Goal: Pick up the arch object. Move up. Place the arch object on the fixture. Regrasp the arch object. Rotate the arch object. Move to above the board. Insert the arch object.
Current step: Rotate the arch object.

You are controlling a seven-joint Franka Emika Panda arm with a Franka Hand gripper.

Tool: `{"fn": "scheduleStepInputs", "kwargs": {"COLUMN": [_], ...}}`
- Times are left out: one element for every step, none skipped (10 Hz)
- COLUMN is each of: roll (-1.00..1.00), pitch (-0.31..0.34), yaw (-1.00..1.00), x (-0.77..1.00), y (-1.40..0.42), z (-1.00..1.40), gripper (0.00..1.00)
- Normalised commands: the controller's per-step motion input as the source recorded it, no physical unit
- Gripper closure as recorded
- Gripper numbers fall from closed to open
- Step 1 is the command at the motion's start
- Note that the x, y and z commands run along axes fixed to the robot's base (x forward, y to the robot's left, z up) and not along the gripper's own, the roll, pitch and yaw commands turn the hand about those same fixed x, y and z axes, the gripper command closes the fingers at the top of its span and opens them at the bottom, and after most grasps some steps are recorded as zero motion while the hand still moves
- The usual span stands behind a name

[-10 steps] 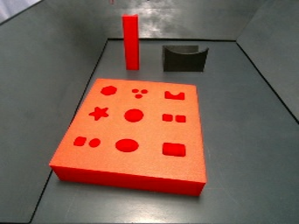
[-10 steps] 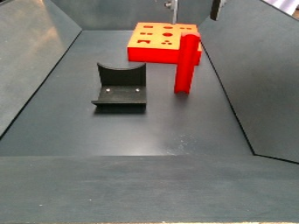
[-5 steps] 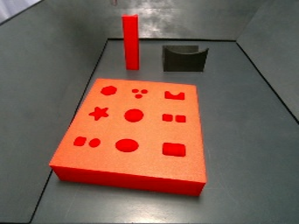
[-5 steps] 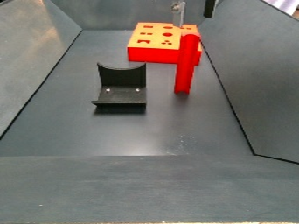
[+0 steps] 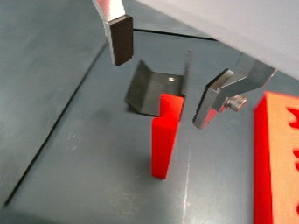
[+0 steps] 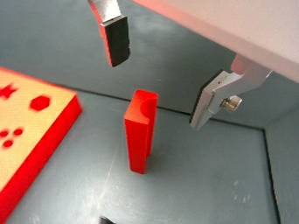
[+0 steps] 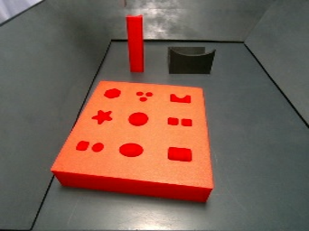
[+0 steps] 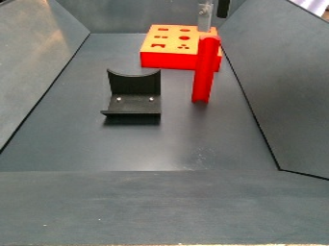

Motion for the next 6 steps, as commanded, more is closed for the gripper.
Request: {"fn": "scheduleStepInputs", "kwargs": {"roll": [-0.01,-0.01,-0.01,-0.01,-0.01,-0.01], "pitch": [0.008,0.008,0.009,0.009,0.009,0.01], "yaw": [1.0,1.0,1.0,1.0,1.0,1.0], "x": [0.03,0.03,0.03,0.03,0.03,0.03], "y": [0.01,0.01,0.01,0.01,0.01,0.01], "z": [-0.02,-0.02,-0.02,-0.02,-0.02,-0.02], "gripper": [0.0,0.0,0.0,0.0,0.0,0.0]}}
